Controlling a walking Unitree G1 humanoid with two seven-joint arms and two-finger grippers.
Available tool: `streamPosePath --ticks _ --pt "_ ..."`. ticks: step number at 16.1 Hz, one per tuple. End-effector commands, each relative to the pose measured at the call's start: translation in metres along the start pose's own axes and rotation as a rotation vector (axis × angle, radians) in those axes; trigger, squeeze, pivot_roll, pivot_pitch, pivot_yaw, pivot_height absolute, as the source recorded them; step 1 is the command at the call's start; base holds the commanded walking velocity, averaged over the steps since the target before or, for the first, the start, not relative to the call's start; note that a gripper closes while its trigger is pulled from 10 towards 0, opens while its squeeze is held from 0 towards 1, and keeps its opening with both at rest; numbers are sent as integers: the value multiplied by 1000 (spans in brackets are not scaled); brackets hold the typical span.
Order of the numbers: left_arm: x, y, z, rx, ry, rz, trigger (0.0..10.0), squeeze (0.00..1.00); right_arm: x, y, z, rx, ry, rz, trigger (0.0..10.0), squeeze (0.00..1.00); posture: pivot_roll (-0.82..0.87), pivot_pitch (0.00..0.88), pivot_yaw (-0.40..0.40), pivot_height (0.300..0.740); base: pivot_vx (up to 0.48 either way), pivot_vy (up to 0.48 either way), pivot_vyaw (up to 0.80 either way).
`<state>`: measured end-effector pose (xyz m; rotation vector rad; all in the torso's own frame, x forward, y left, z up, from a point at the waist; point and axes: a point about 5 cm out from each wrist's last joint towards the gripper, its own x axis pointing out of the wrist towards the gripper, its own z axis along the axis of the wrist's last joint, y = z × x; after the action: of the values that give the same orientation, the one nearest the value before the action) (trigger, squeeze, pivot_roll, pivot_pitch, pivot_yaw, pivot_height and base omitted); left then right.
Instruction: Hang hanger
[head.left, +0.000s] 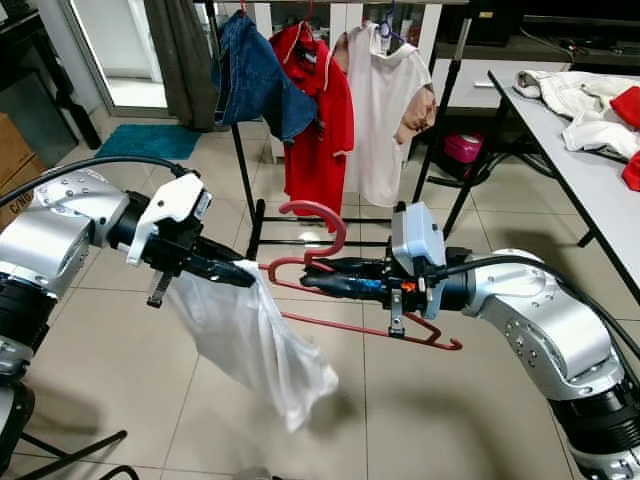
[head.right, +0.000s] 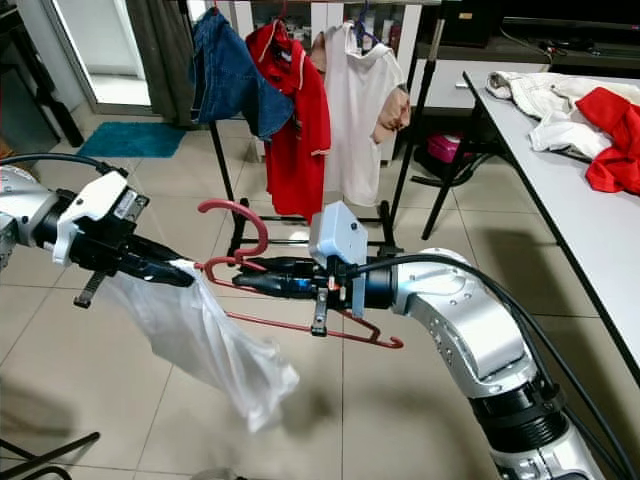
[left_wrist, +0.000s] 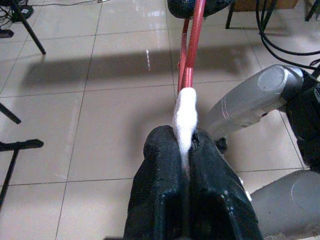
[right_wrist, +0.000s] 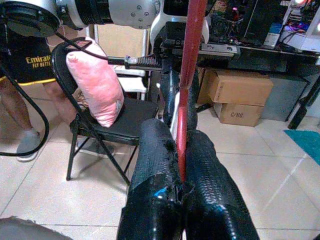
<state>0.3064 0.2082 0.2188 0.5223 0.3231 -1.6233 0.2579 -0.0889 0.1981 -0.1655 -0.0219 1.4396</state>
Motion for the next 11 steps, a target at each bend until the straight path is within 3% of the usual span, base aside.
streamPosePath --ticks 1,9,10,11 --pt "-2 2 7 29 14 -8 0 0 5 3 10 -44 -45 57 10000 0 22 0 56 740 0 0 0" --pt "1 -1 4 -2 -48 -7 0 0 6 3 9 -23 -47 44 10000 0 18 0 63 740 0 0 0" --pt "0 0 4 -8 -61 4 0 0 6 2 8 9 -53 34 10000 110 17 0 63 740 0 0 0" --pt "-3 2 3 -18 -69 25 0 0 5 -2 7 26 -58 -1 10000 1000 17 0 63 740 0 0 0"
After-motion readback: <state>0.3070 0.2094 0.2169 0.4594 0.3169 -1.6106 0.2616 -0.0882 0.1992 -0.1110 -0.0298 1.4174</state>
